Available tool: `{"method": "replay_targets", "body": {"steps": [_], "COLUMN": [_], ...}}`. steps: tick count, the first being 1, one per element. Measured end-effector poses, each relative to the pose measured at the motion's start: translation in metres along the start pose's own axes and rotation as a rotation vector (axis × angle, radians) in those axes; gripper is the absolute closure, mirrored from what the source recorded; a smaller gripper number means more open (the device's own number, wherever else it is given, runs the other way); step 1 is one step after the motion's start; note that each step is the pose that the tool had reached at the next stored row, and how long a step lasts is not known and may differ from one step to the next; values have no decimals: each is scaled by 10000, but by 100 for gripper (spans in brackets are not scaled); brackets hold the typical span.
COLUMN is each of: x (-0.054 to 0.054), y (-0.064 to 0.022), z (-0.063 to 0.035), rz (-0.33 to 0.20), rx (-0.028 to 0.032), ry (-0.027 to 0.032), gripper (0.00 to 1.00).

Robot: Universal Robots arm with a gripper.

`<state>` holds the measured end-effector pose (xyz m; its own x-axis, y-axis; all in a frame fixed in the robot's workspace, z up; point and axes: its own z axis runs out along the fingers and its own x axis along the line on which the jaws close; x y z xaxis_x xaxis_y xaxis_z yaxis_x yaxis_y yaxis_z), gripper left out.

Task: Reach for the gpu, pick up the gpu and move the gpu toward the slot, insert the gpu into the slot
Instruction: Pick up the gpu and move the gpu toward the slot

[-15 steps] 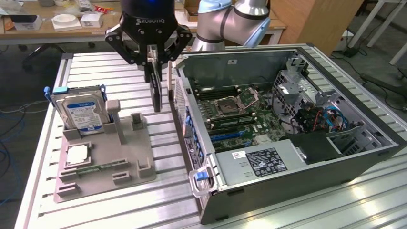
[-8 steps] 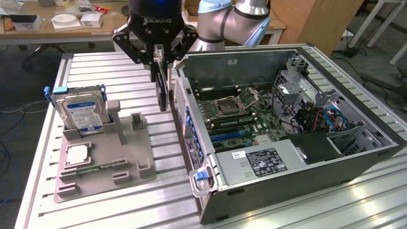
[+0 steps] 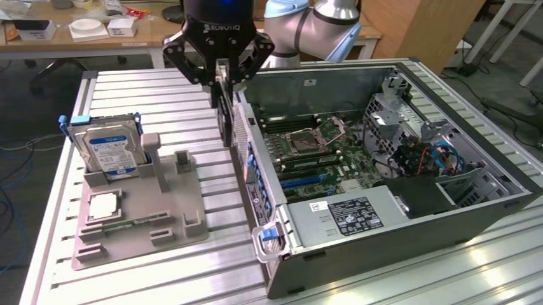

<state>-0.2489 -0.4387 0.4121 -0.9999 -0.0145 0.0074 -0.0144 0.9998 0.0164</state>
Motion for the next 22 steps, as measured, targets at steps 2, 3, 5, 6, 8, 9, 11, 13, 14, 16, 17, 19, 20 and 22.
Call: {"method": "replay_targets", "body": {"steps": [2, 3, 5, 6, 8, 9, 11, 13, 14, 16, 17, 19, 20, 22], "x": [-35, -51, -86, -103, -140, -159, -196, -234, -254, -289, -307, -341, -359, -390], "y": [-1, -1, -1, -2, -2, -2, -3, -3, -4, -4, -4, -5, -5, -6], "z": [0, -1, -1, -1, -1, -1, -2, -2, -2, -2, -2, -3, -3, -3], "rz": [0, 0, -1, -1, 1, 0, 1, -1, 0, -1, -1, 0, 0, 1], "rx": [0, 1, 1, 0, 0, 0, 1, 0, 0, 0, 0, 1, 0, 0], "ry": [0, 0, 0, 0, 0, 0, 0, 0, 0, 0, 1, 0, 0, 0], "gripper": [74, 74, 74, 74, 74, 74, 74, 74, 74, 74, 74, 74, 74, 74]}}
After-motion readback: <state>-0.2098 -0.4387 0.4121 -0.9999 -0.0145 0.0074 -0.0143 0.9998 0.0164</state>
